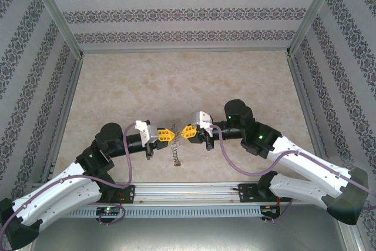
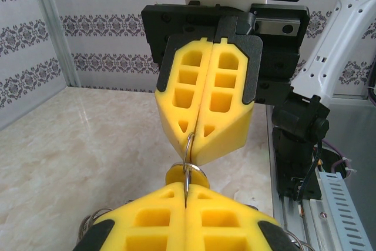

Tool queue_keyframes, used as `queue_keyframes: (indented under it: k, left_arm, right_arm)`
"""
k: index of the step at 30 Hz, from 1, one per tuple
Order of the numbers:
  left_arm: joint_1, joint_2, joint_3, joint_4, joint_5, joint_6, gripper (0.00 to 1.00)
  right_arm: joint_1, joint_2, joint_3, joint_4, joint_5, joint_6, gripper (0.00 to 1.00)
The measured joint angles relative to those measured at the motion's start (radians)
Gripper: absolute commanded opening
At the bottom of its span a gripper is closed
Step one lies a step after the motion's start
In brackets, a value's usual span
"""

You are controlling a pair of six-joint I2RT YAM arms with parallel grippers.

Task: Put the keys on the keyring

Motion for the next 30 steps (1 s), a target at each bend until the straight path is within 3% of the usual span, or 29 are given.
queue_keyframes:
  k: [30]
  left_arm:
    - [0.000, 0.000, 0.000, 0.000, 0.000, 0.000, 0.00]
  right_arm:
    - [0.000, 0.003, 0.000, 0.000, -0.019, 0.003, 0.00]
